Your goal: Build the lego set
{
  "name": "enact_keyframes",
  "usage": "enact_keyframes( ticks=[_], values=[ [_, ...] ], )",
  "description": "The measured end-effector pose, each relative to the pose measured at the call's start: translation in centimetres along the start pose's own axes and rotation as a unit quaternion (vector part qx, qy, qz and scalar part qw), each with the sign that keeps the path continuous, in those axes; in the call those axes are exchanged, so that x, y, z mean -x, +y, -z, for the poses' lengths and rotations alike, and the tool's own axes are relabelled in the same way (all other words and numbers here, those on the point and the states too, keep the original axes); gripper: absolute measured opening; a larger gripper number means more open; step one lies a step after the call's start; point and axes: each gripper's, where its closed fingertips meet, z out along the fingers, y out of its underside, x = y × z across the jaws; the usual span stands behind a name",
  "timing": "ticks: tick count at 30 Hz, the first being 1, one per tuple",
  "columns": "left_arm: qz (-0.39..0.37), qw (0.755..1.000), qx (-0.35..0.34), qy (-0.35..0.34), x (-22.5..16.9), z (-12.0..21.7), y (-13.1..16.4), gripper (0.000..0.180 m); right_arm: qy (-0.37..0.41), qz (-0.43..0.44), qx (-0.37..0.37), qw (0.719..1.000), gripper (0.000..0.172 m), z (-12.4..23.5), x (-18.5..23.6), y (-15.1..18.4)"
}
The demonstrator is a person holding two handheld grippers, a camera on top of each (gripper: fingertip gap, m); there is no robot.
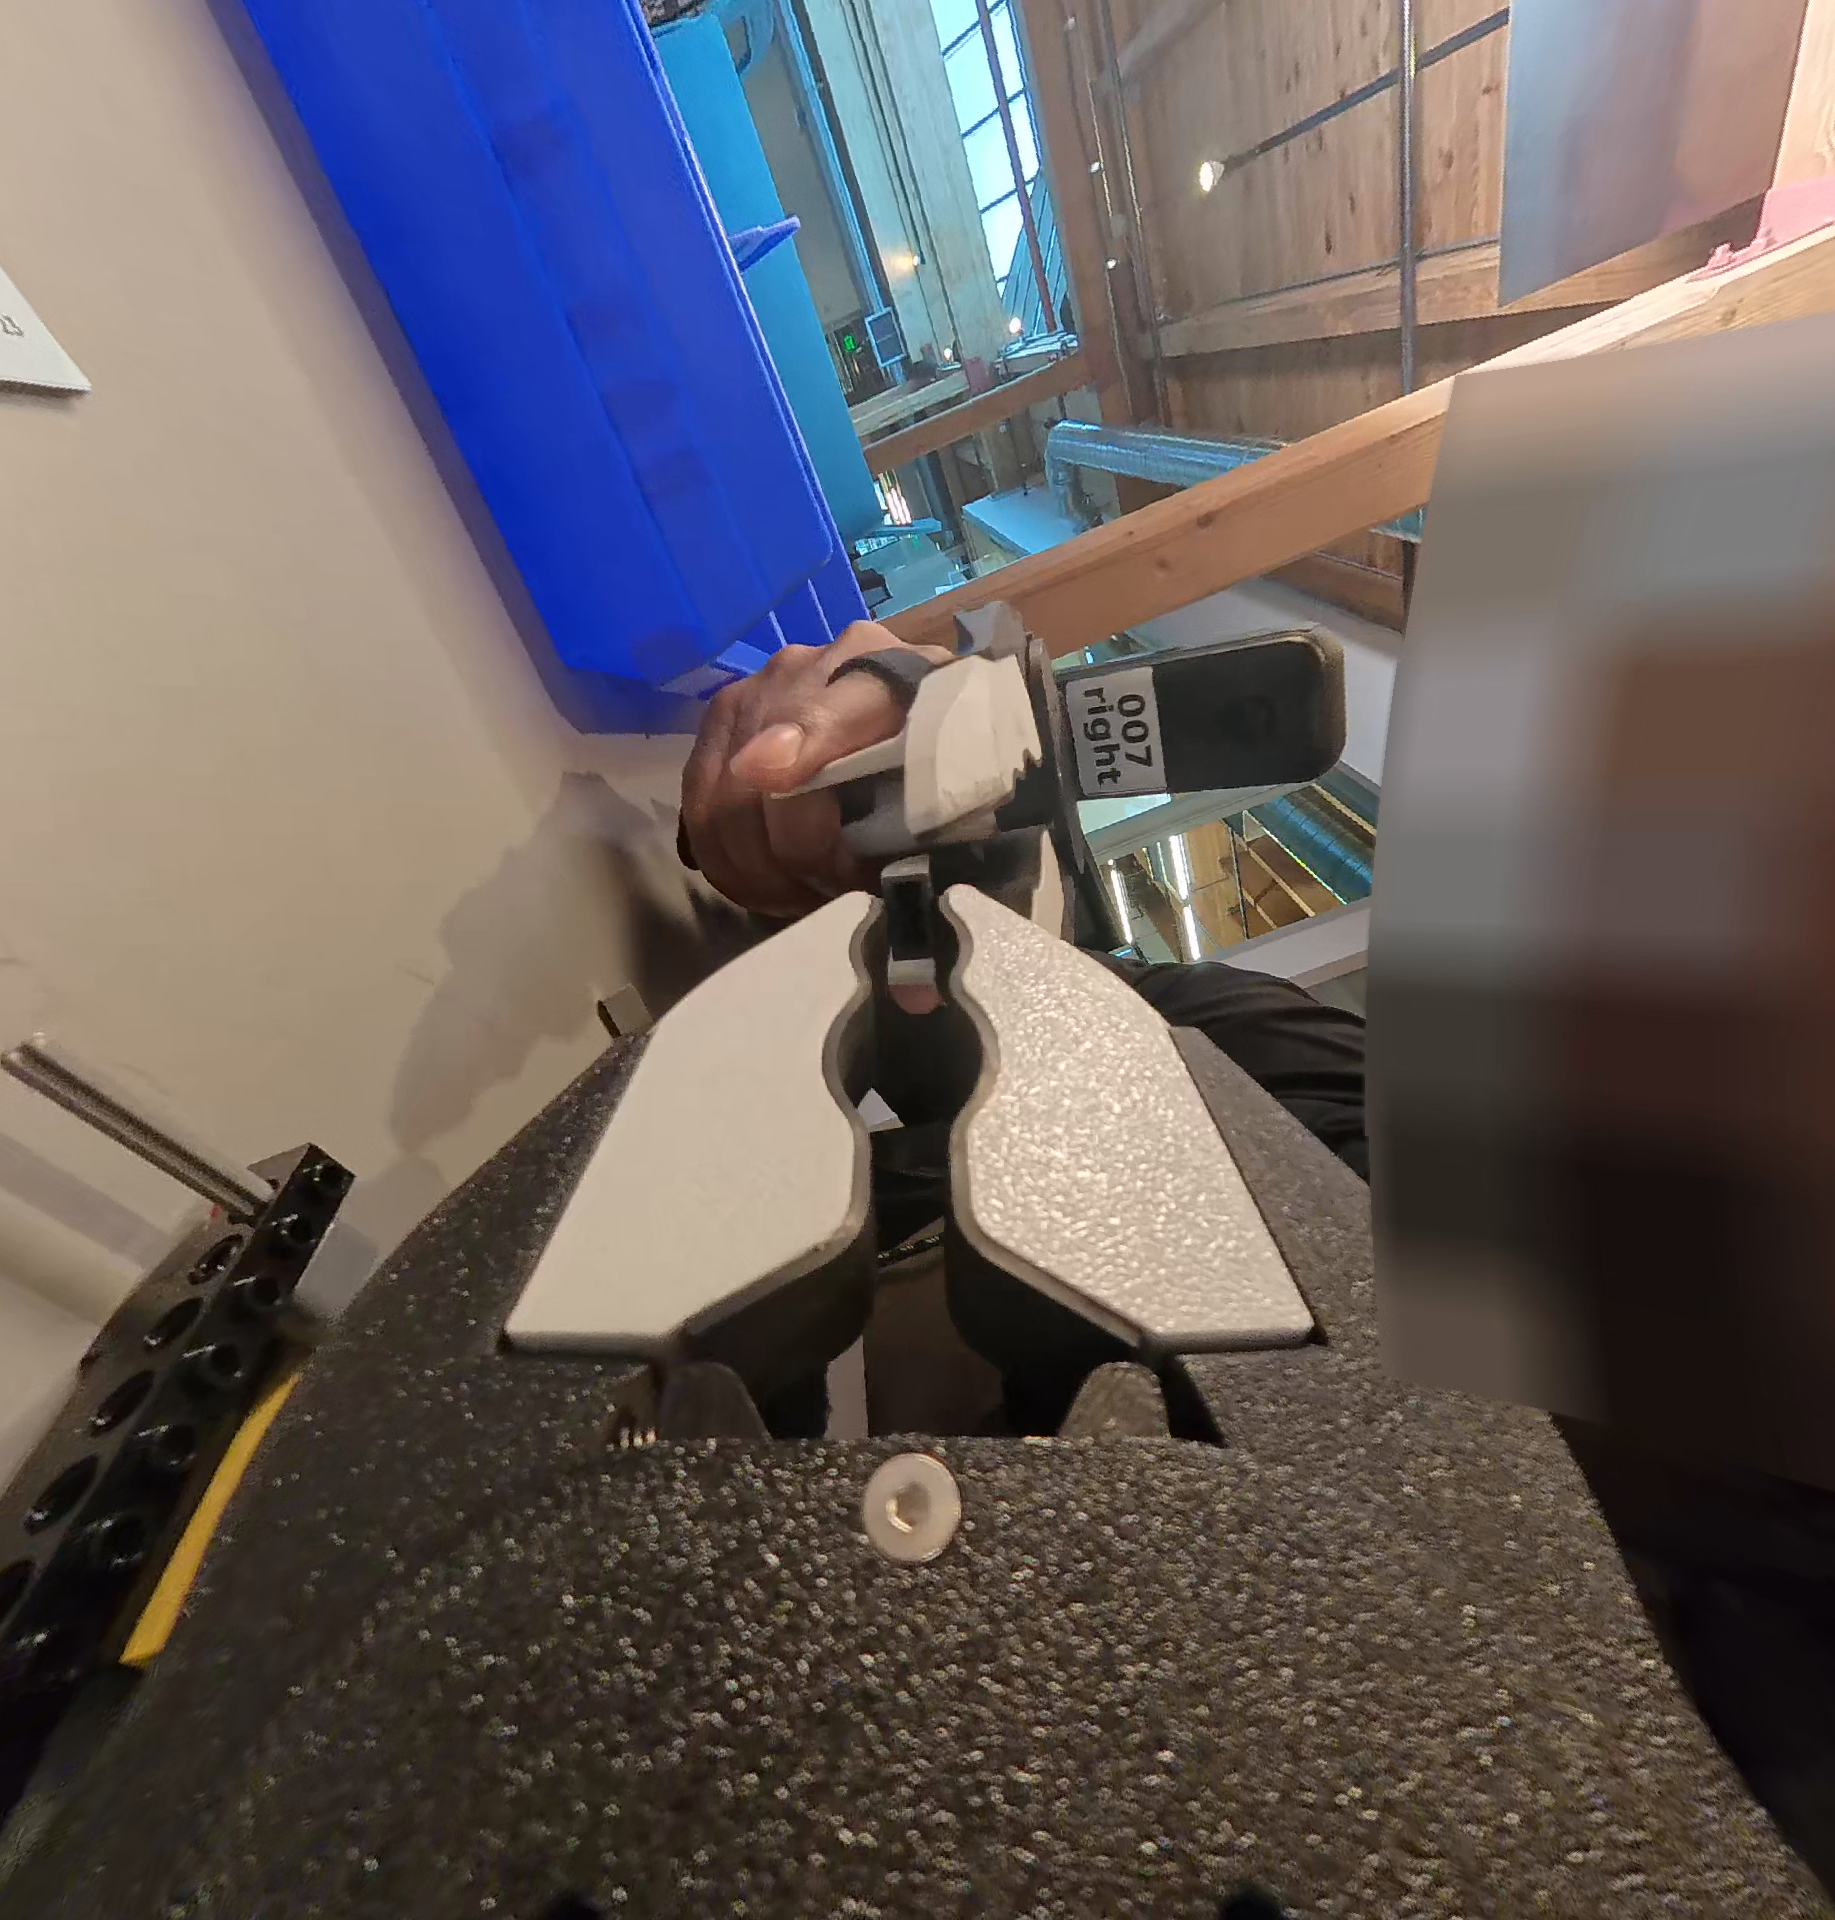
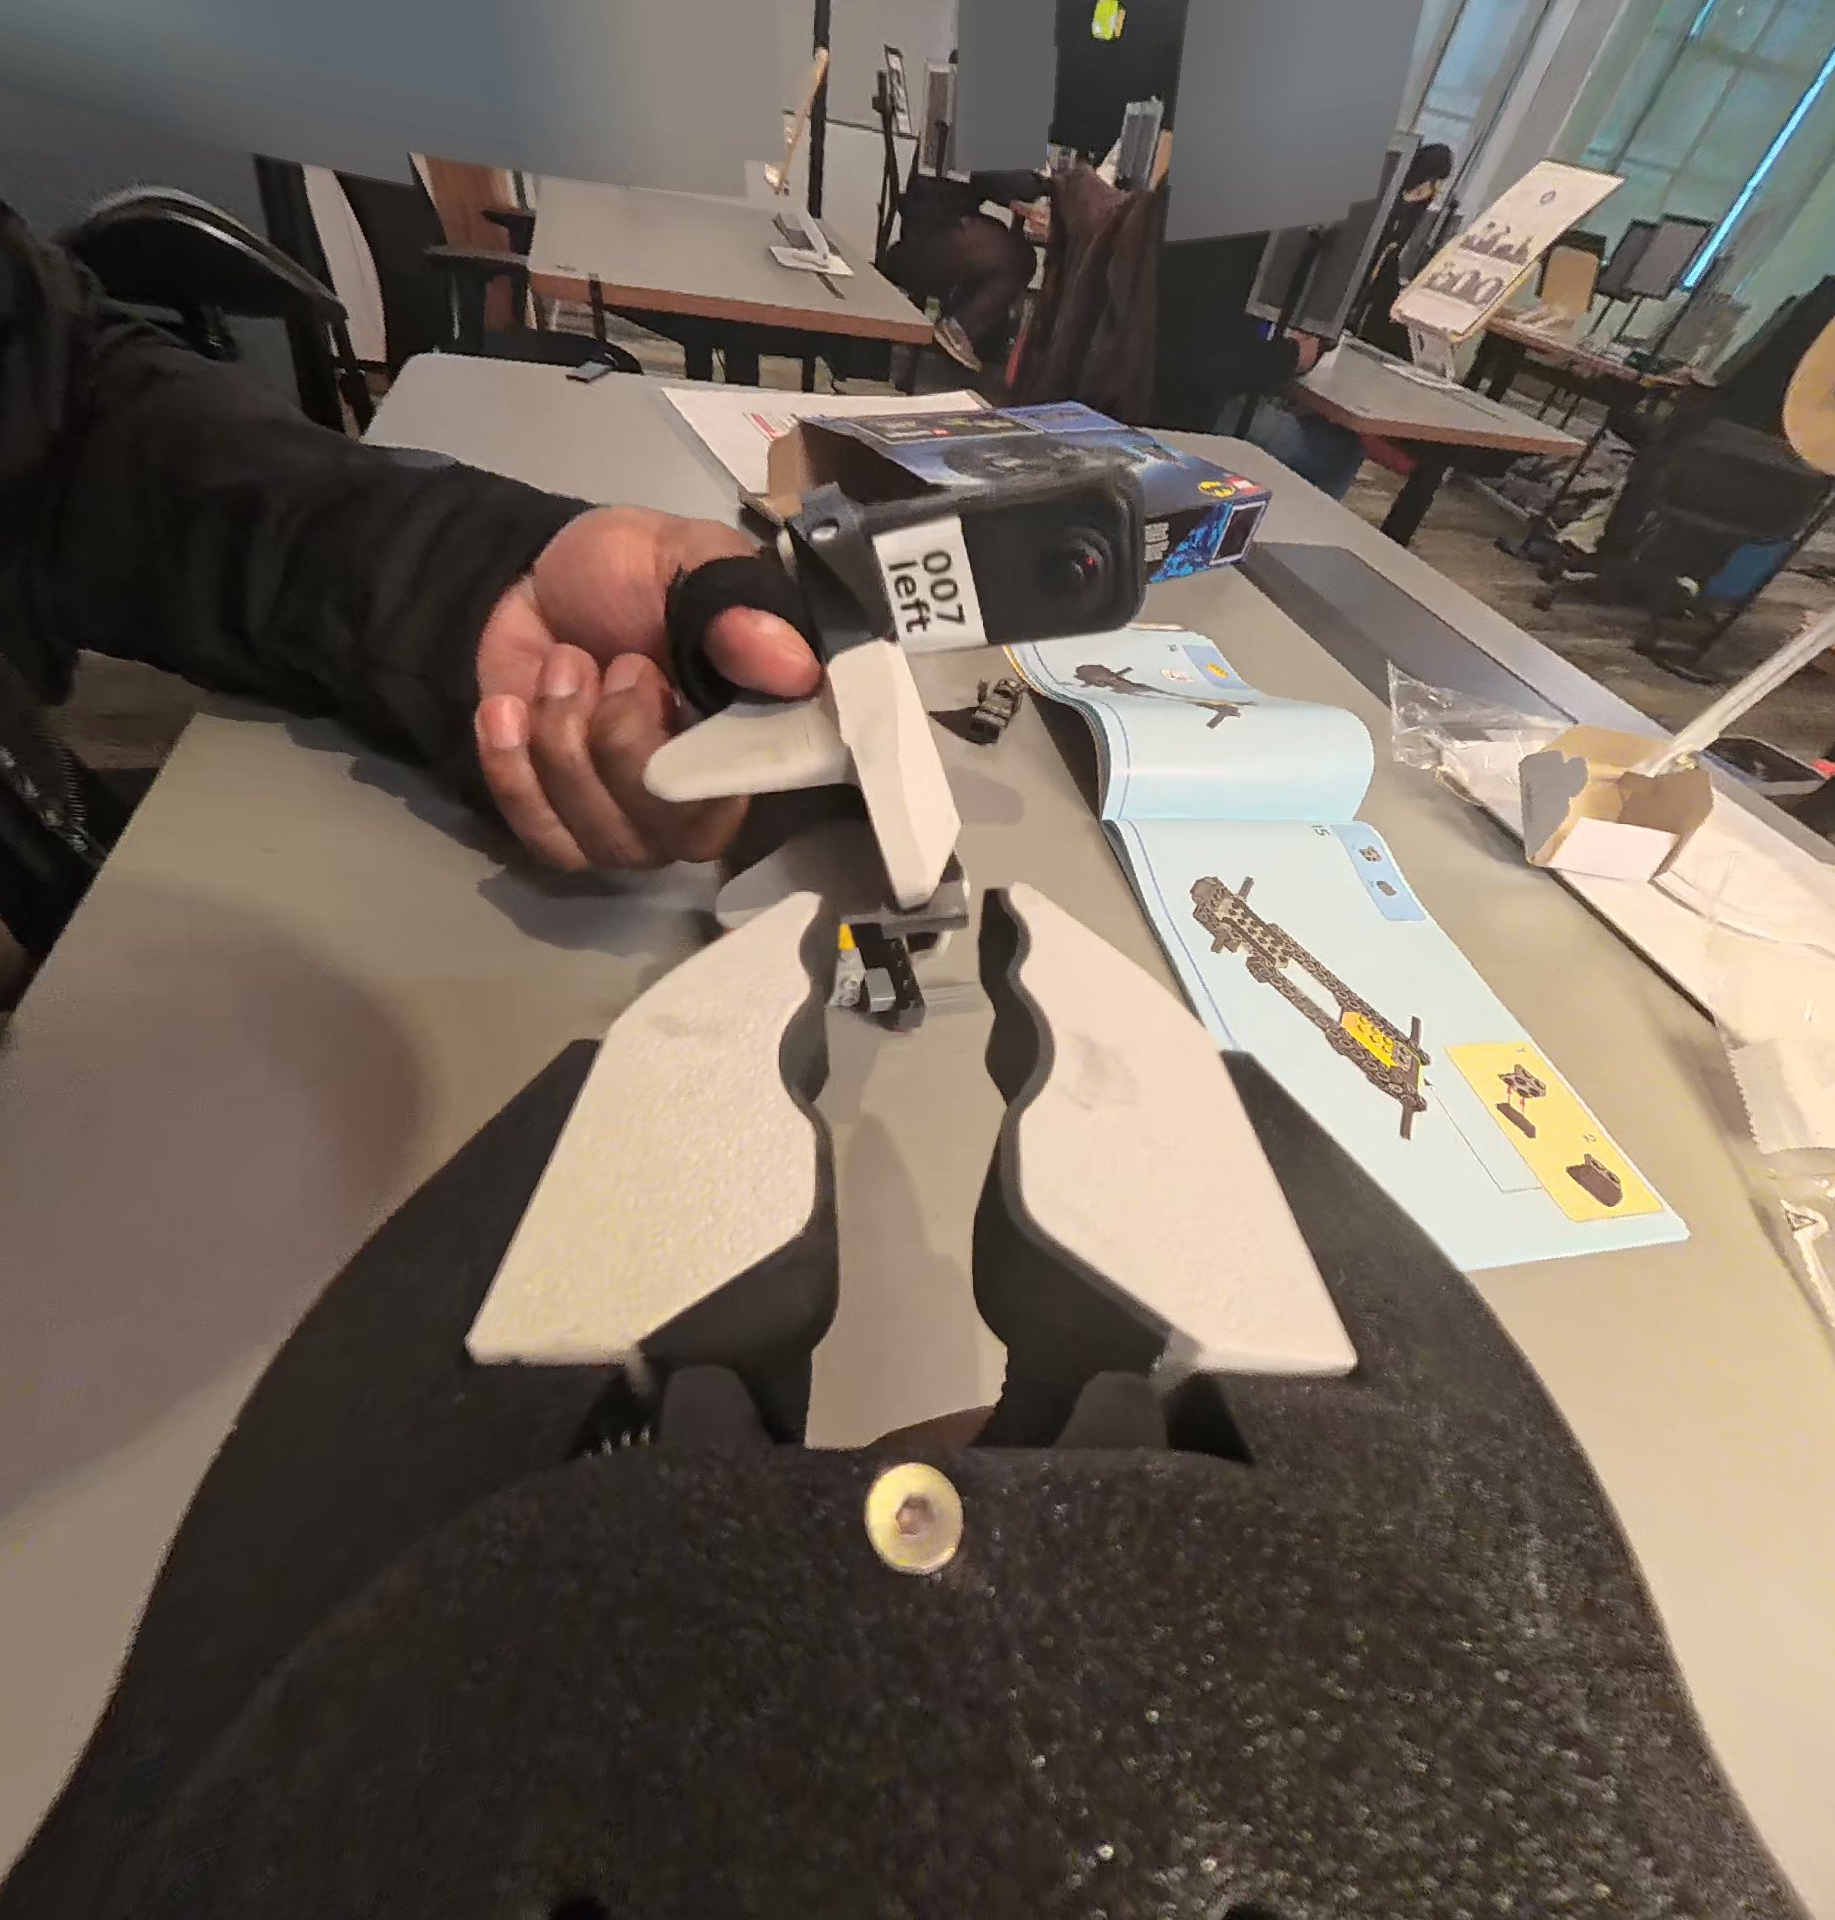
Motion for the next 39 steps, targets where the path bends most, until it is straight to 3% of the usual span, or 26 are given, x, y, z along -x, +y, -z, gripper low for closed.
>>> enact_keyframes(
  ticks=[4, 39],
  values=[
    [0.005, 1.0, 0.005, 0.006, -0.06, -0.09, 0.2, 0.008, 0.002, 0.009, -0.019, 1.0, 0.018, 0.39, 0.0, -0.69],
    [0.012, 1.0, 0.006, 0.021, -0.43, -0.38, 0.52, 0.008, -0.001, 0.025, -0.013, 1.0, 0.018, 0.41, 0.19, -0.14]
  ],
)
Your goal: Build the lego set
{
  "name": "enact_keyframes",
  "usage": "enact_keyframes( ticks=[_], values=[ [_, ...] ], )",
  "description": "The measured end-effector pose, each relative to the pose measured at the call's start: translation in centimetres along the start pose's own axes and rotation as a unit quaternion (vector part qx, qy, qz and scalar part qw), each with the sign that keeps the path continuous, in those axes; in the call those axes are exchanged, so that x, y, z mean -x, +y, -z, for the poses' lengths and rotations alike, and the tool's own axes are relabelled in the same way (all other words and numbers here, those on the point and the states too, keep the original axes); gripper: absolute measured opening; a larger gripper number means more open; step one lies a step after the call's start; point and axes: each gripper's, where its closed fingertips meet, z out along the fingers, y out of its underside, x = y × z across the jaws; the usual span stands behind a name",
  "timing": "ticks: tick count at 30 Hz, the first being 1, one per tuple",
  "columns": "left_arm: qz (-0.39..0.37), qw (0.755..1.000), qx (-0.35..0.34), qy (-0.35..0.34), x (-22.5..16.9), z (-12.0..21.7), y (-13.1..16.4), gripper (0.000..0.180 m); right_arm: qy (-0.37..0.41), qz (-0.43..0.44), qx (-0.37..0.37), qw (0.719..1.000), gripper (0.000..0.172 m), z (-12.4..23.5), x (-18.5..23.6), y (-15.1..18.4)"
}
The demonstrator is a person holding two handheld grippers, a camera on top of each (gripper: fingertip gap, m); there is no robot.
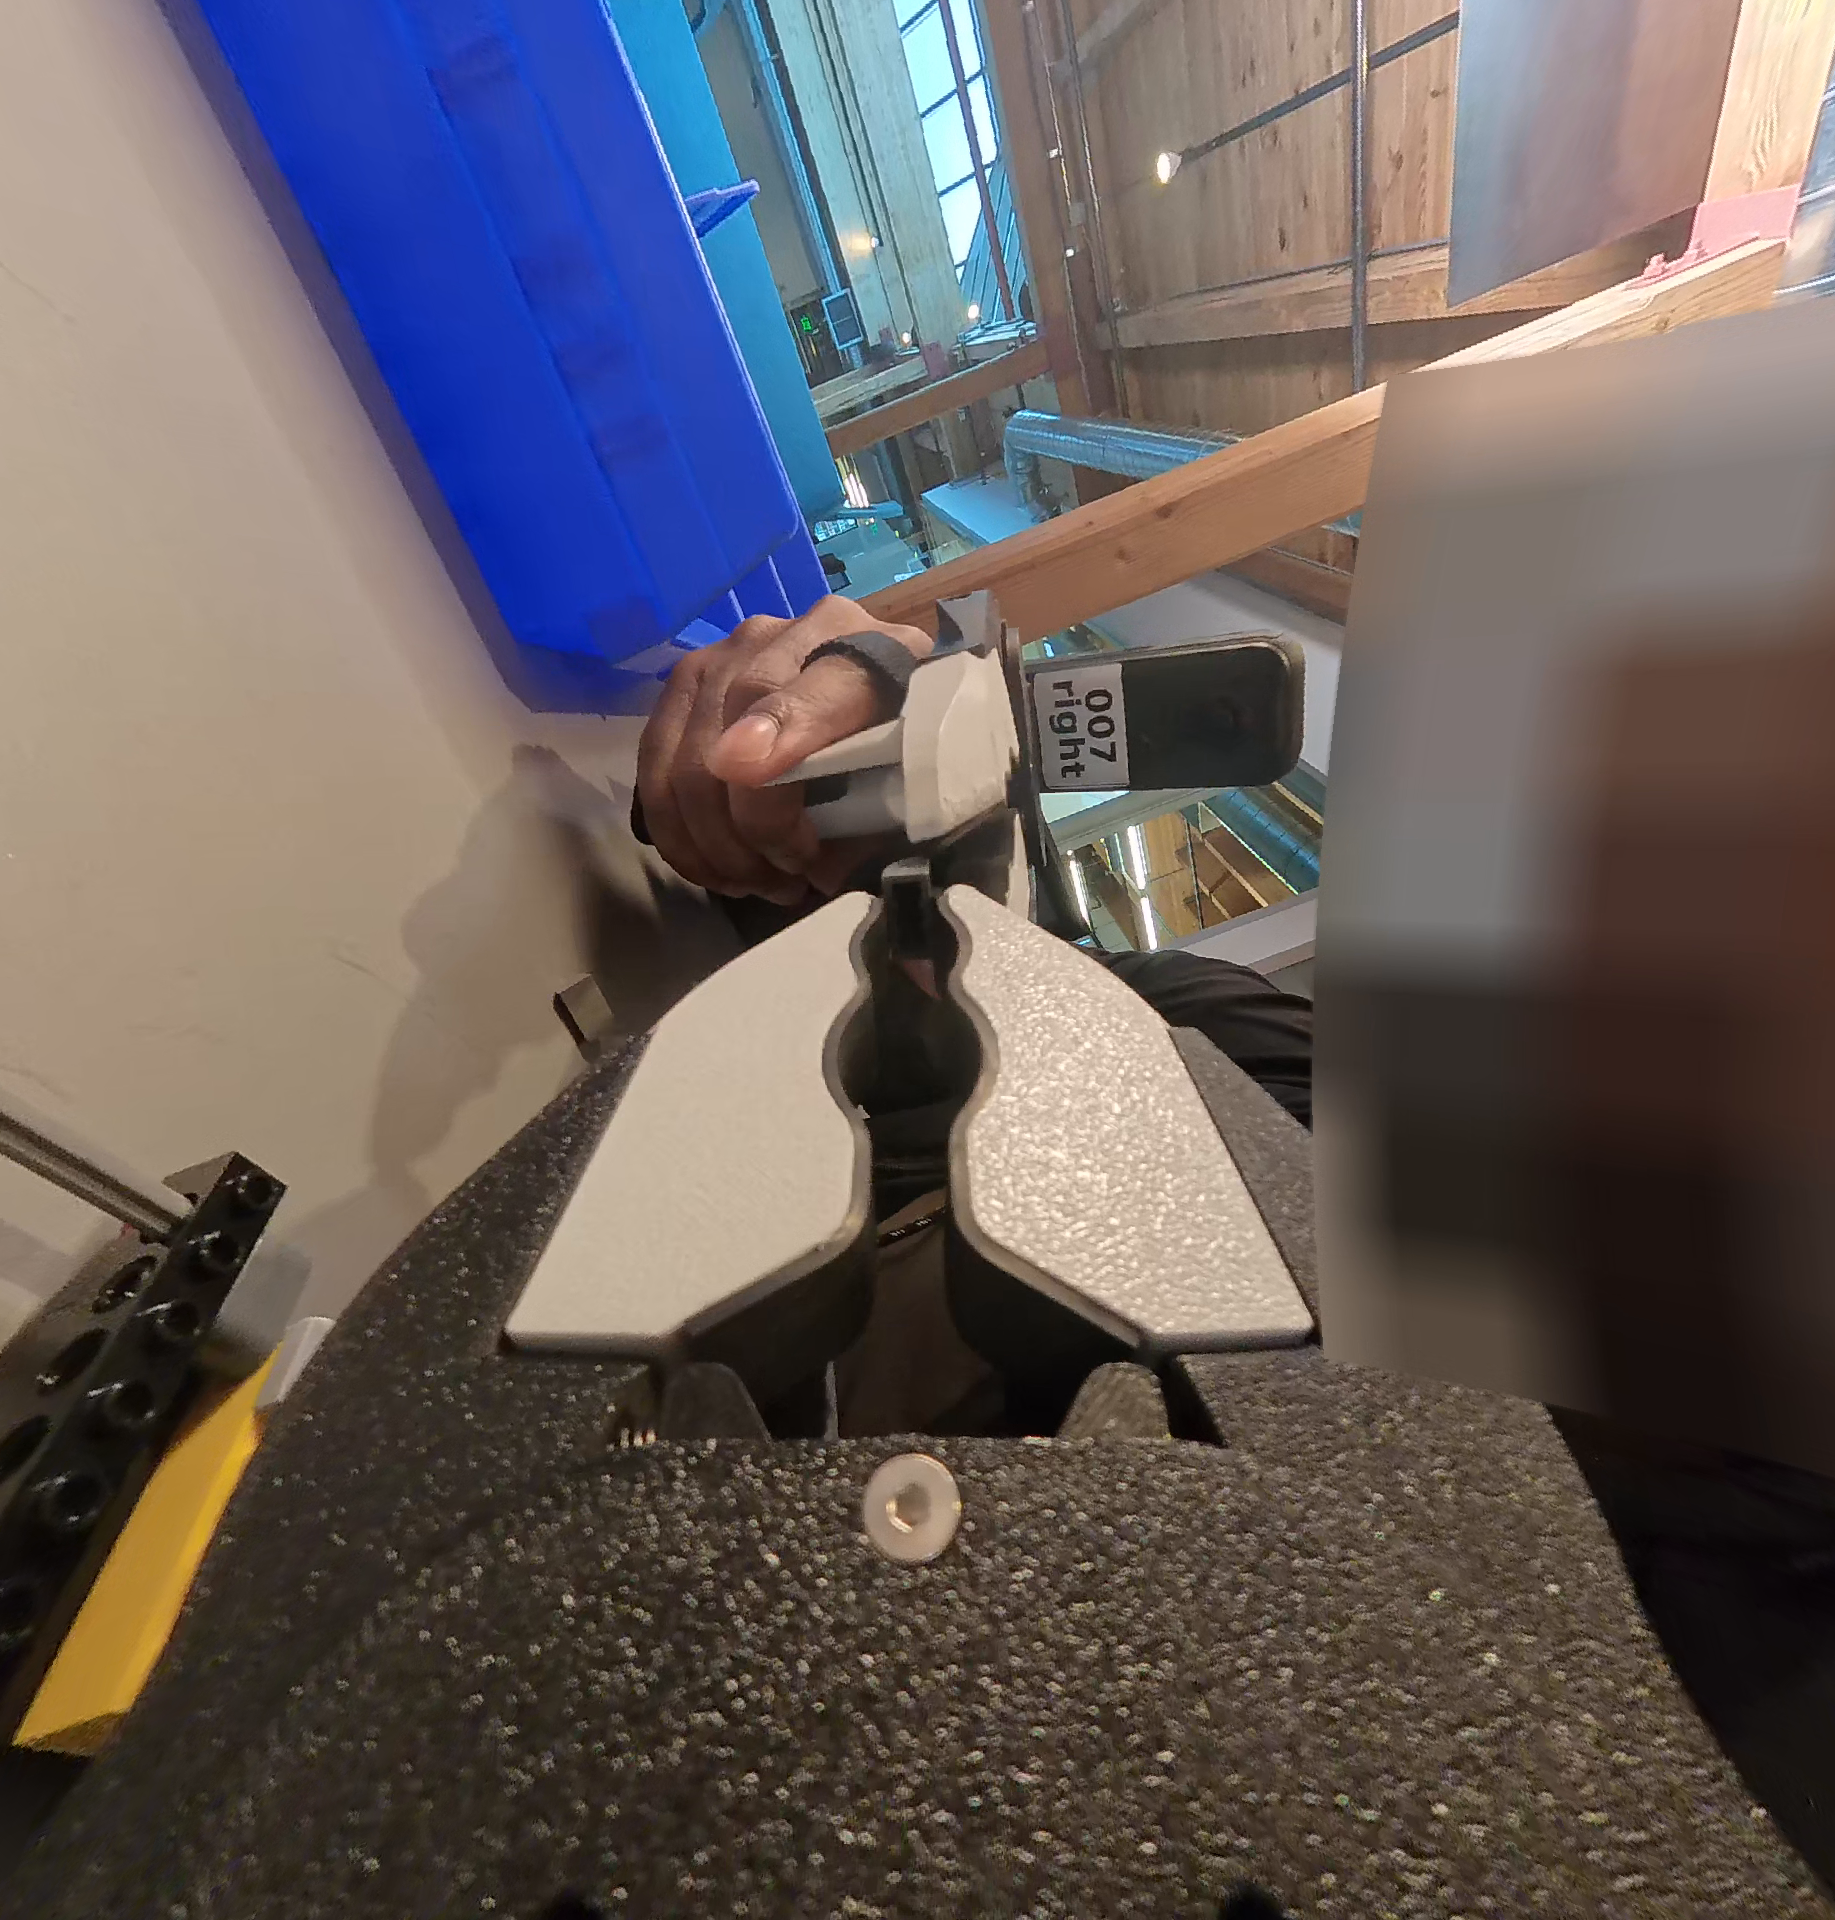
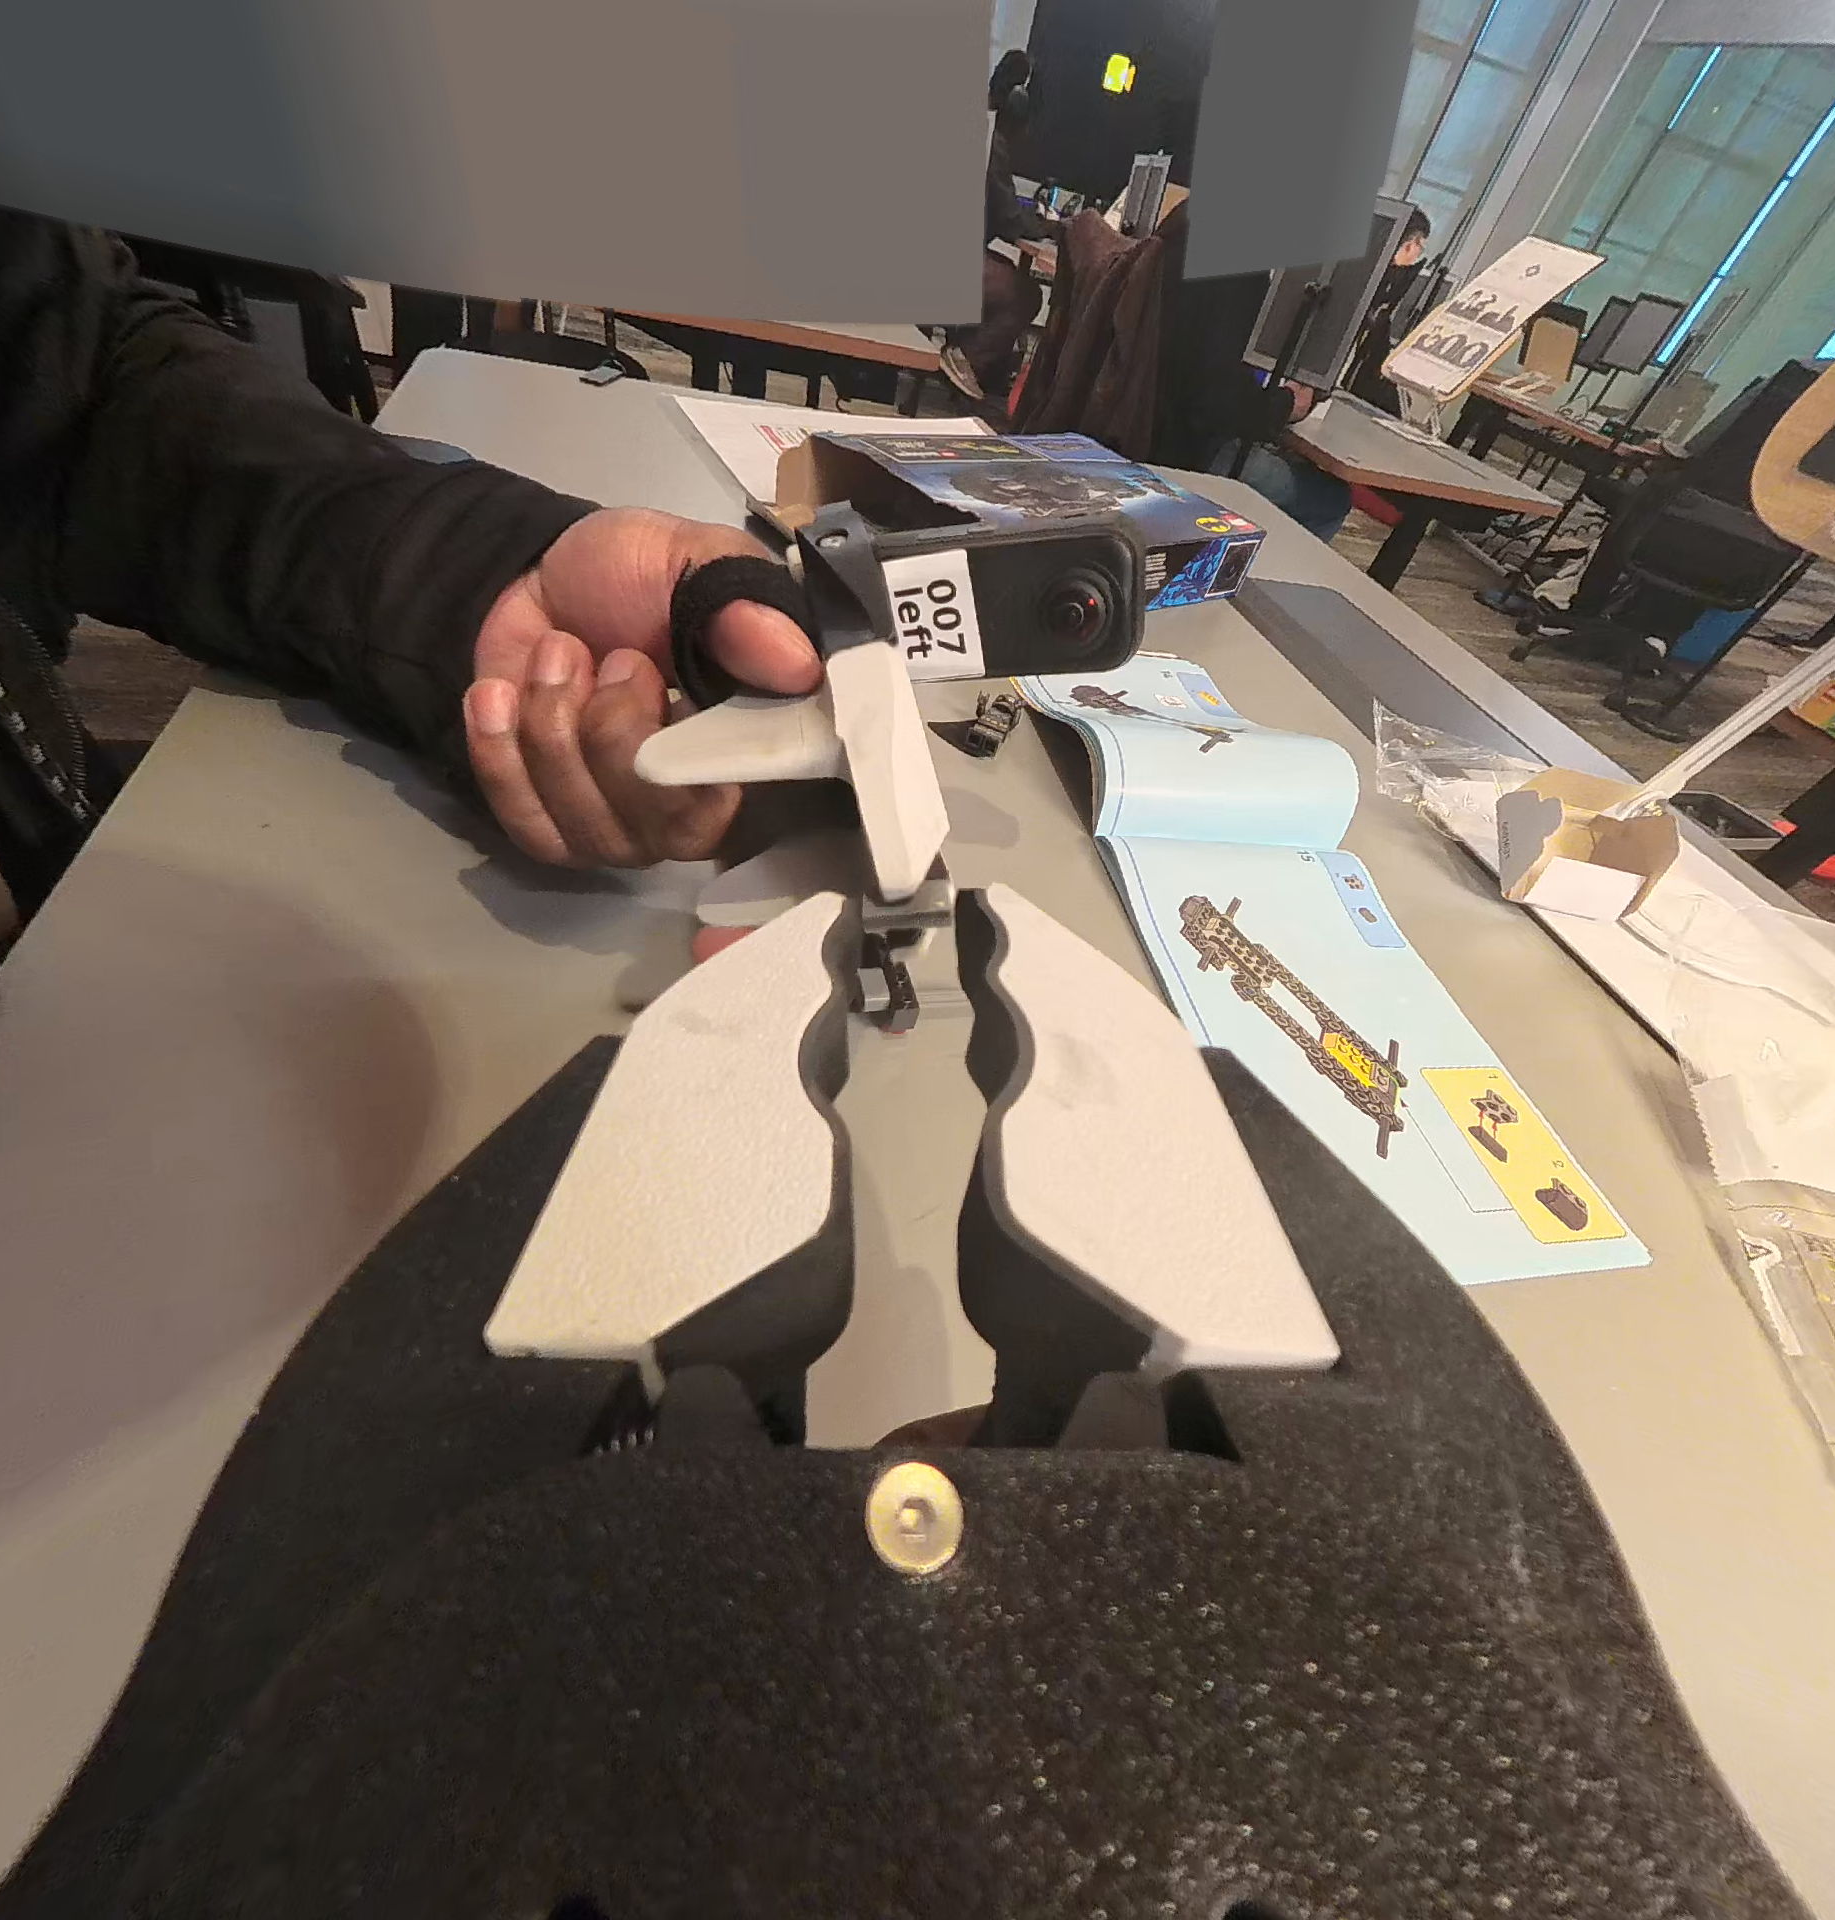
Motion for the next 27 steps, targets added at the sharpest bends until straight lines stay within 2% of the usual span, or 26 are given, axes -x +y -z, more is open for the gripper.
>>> enact_keyframes(
  ticks=[23, 27],
  values=[
    [0.005, 1.0, 0.006, -0.008, 0.22, 0.0, 0.18, 0.008, 0.001, 0.026, 0.007, 1.0, 0.016, -0.08, 0.19, 0.44],
    [-0.019, 0.999, 0.018, -0.026, 0.26, 0.03, 0.23, 0.009, -0.007, 0.016, 0.007, 1.0, 0.015, -0.07, 0.27, 0.46]
  ],
)
